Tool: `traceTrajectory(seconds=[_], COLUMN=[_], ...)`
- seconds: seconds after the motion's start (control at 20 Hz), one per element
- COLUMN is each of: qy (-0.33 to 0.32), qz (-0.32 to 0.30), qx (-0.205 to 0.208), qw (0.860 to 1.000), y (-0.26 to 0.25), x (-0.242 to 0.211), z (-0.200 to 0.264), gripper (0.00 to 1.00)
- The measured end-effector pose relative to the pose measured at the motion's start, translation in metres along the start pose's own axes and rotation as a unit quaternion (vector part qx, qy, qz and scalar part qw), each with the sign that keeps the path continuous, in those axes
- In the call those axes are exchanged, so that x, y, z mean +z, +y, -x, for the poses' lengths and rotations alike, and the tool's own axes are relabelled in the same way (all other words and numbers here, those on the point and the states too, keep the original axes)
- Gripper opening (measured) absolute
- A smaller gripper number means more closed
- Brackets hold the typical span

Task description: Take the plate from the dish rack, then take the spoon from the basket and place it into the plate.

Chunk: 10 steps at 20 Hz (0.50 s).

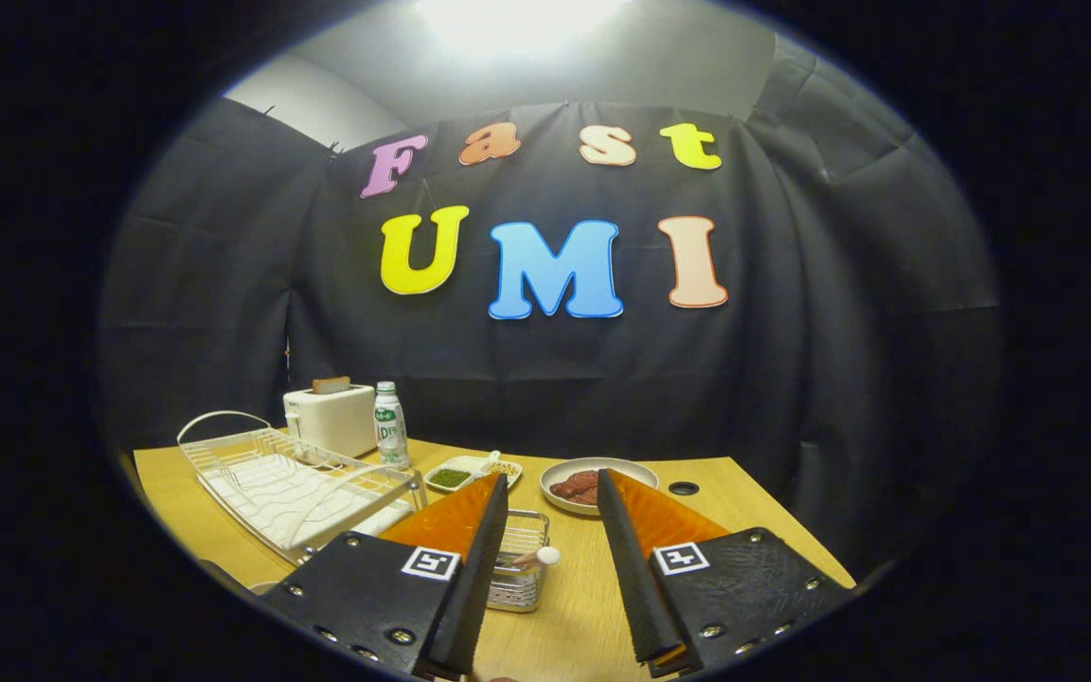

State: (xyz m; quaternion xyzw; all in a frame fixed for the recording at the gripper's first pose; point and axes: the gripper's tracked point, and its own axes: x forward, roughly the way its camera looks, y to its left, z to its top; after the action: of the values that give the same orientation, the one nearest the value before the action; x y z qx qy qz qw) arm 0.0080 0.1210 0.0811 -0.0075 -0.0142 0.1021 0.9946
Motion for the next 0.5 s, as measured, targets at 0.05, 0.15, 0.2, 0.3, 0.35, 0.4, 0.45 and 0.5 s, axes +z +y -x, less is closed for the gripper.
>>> traceTrajectory(seconds=[0.05,0.15,0.2,0.3,0.35,0.4,0.45,0.5], qy=[0.003,0.004,0.006,0.01,0.011,0.019,0.026,0.028], qz=[0.001,0.001,-0.001,-0.005,-0.008,-0.01,-0.004,0.003], qx=[0.004,0.013,0.016,0.02,0.021,0.032,0.036,0.037], qw=[1.0,1.0,1.0,1.0,1.0,0.999,0.999,0.999], y=[0.0,0.004,0.006,0.008,0.008,0.014,0.016,0.015], x=[-0.008,-0.019,-0.025,-0.034,-0.038,-0.046,-0.05,-0.053], z=[-0.008,-0.021,-0.027,-0.036,-0.041,-0.046,-0.046,-0.045], gripper=[0.6,0.6,0.6,0.59,0.59,0.57,0.57,0.42])
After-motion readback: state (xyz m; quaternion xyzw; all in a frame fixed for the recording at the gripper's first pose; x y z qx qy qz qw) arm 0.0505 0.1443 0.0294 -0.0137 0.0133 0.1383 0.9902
